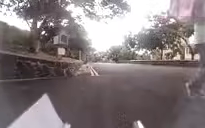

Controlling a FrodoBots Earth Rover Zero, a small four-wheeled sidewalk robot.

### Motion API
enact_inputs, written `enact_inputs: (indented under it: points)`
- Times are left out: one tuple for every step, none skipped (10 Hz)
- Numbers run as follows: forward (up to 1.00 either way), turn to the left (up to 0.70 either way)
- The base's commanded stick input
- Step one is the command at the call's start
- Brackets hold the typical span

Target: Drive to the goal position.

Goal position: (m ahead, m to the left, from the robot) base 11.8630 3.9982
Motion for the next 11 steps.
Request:
enact_inputs:
  points:
    - [1.0,-0.26]
    - [1.0,-0.26]
    - [1.0,-0.26]
    - [1.0,-0.26]
    - [1.0,-0.26]
    - [1.0,-0.26]
    - [1.0,-0.26]
    - [1.0,-0.26]
    - [1.0,-0.26]
    - [1.0,-0.26]
    - [1.0,-0.14]
